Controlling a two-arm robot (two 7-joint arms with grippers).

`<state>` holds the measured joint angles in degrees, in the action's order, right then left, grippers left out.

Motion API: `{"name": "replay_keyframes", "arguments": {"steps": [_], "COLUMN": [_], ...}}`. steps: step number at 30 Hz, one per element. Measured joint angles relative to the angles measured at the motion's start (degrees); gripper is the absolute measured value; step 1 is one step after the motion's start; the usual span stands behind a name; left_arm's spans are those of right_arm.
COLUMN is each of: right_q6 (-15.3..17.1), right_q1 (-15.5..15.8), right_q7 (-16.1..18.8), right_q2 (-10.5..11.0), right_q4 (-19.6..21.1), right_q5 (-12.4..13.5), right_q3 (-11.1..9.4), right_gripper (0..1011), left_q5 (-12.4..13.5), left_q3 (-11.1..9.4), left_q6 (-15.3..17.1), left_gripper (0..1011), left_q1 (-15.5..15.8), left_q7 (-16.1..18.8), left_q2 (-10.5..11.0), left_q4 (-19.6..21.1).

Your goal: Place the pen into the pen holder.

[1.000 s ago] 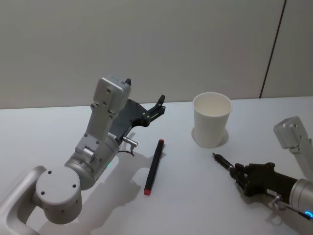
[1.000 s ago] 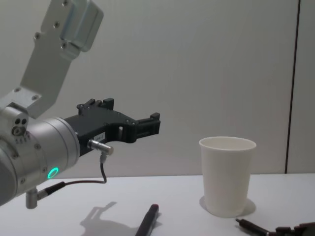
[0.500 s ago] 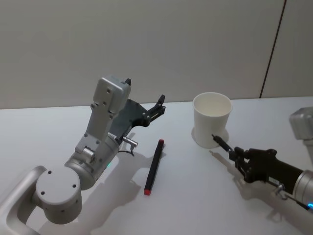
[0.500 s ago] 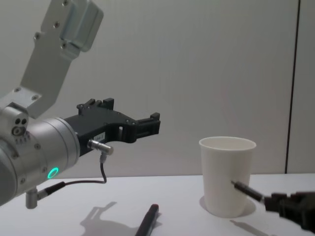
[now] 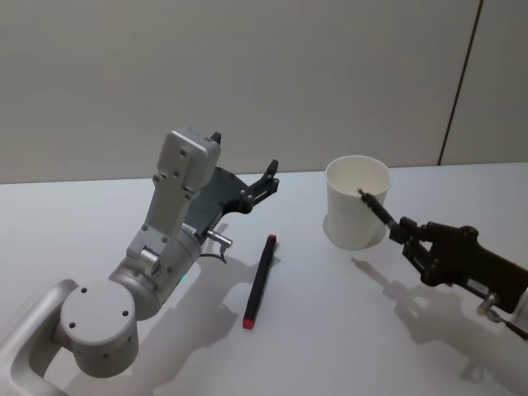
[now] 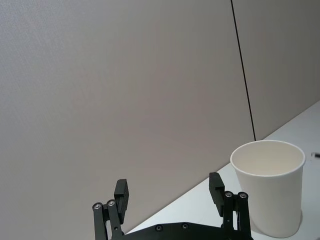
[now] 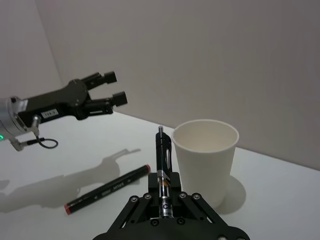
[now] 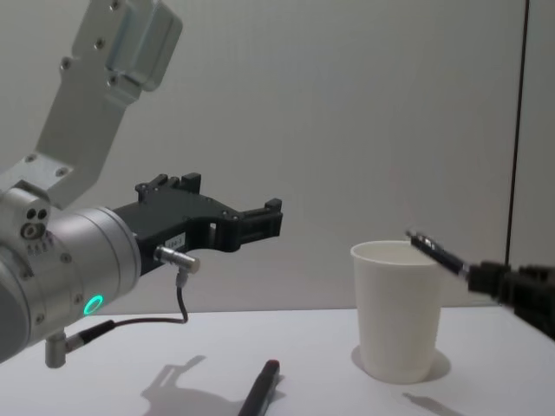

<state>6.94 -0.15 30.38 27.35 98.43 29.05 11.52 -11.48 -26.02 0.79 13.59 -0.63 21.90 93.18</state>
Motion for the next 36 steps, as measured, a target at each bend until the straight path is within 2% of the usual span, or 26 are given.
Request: {"name": "replay_keyframes", "arguments": {"steps": [2,6,14,25,36], "right_q6": [-1.8,-4.0,-8.0,-13.3,-19.0], "right_q1": [0.0,-0.2,-1.6,-4.7,-8.1], "right_q7": [0.7,1.1,0.5,-1.7,-2.5], "right_q2": [0.1,-0.2,-1.5,-4.6,-7.9], "right_q4": [0.2,0.2,-1.0,-4.7,-9.0], "right_q5": [1.3,2.4,2.5,-1.3,-4.8], "right_q3": [-0.2,-0.3,-0.1,1.2,2.6], "right_gripper": [118,119,118,118,118], "left_q5": [0.0,0.0,0.0,0.0,0.0], "left_q3": [0.0,0.0,0.0,0.0,0.0], "left_q6": [0.0,0.0,0.0,0.0,0.0], "left_gripper": [1001,1001,1001,1001,1001], "left_q1": [0.0,0.0,0.0,0.0,0.0], "left_q7": [0.0,0.0,0.0,0.0,0.0], "left_q2": [0.0,0.0,0.0,0.0,0.0], "left_q4": [0.0,0.0,0.0,0.0,0.0]}}
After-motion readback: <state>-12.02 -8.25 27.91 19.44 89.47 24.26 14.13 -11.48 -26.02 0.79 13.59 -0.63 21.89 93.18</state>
